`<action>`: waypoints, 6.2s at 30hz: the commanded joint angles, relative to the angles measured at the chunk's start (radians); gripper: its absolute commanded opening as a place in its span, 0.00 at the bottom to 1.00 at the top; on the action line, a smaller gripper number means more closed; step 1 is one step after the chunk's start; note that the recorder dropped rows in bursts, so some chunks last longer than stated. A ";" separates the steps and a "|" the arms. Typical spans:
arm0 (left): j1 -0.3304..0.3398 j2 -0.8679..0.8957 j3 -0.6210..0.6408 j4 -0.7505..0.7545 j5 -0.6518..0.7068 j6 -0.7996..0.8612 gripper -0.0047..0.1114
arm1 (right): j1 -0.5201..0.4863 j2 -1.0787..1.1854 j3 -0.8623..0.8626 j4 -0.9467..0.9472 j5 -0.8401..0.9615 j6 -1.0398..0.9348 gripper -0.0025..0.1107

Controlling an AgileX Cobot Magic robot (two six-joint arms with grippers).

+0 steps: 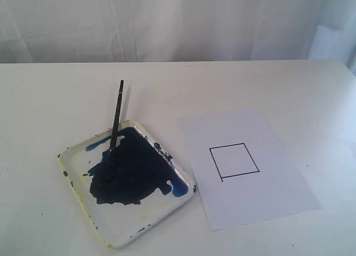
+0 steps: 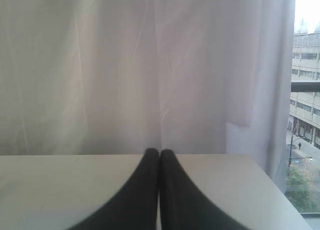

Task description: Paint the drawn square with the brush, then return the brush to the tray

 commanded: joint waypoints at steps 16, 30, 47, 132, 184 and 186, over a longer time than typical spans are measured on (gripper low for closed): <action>0.001 -0.005 0.005 -0.001 -0.005 0.033 0.04 | 0.005 -0.005 0.006 -0.003 -0.008 0.002 0.02; 0.001 -0.005 0.005 -0.004 -0.138 0.022 0.04 | 0.005 -0.005 0.006 -0.004 -0.053 0.002 0.02; 0.001 -0.005 -0.414 -0.008 0.093 -0.160 0.04 | 0.005 0.090 -0.420 0.000 0.322 0.151 0.02; -0.189 2.013 -1.624 -0.787 0.279 1.083 0.42 | 0.005 1.337 -0.985 0.238 0.751 -0.405 0.47; -0.281 2.254 -1.631 -1.126 0.001 1.124 0.65 | 0.005 1.388 -0.985 0.238 0.752 -0.405 0.47; -0.281 2.254 -1.631 -1.126 0.004 1.121 0.65 | 0.005 1.388 -0.985 0.238 0.752 -0.405 0.47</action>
